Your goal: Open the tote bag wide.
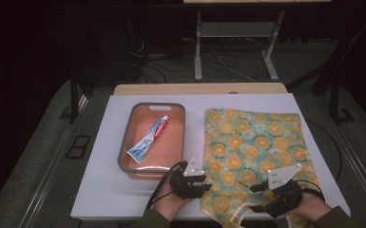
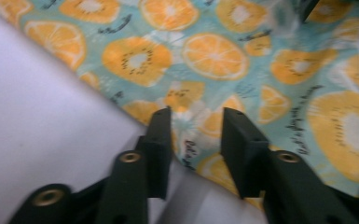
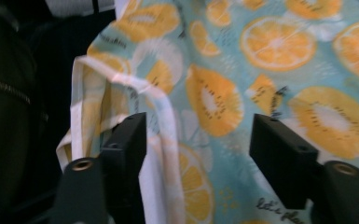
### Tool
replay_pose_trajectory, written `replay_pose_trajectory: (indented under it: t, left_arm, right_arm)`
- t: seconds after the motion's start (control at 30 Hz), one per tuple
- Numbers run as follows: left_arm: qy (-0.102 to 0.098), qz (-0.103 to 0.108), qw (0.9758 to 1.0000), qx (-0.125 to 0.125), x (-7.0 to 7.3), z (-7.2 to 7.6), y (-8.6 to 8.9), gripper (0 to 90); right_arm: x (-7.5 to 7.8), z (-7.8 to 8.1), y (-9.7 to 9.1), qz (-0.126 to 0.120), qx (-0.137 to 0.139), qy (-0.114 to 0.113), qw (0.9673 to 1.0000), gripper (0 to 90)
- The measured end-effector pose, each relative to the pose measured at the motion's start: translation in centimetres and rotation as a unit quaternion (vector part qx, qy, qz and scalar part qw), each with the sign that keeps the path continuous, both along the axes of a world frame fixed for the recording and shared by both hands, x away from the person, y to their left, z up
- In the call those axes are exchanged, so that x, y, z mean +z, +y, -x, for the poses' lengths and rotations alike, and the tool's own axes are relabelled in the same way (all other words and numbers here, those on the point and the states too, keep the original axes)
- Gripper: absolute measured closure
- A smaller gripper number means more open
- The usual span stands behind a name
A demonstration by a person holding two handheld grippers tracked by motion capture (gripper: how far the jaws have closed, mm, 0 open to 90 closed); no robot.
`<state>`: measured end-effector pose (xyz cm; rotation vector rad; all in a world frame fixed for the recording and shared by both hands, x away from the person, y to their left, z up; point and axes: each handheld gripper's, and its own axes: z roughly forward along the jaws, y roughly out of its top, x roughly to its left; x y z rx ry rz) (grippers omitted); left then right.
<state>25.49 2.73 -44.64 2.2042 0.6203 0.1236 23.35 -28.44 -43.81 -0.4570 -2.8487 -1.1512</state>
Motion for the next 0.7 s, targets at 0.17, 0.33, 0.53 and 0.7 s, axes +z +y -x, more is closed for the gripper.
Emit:
replay_pose_trajectory:
  t: [0.17,0.33,0.53,0.7]
  left_arm:
    - [-0.003,0.024,0.9994,-0.024,0.5,0.7,0.7,42.6]
    - [-0.007,0.041,0.9985,-0.034,0.8,1.0,1.3,33.4]
    - [-0.004,0.045,0.9978,-0.047,1.0,1.2,1.5,30.8]
    - [-0.006,0.051,0.9974,-0.051,1.2,1.7,2.1,28.7]
  right_arm:
    - [-0.6,0.4,0.5,0.031,0.026,-0.015,0.9991,47.6]
    - [-0.4,0.8,0.9,0.046,0.049,-0.042,0.9969,70.6]
    - [-0.3,0.7,1.1,0.051,0.050,-0.038,0.9967,89.5]
    - [-0.1,-0.4,1.4,0.046,0.009,-0.043,0.9980,89.8]
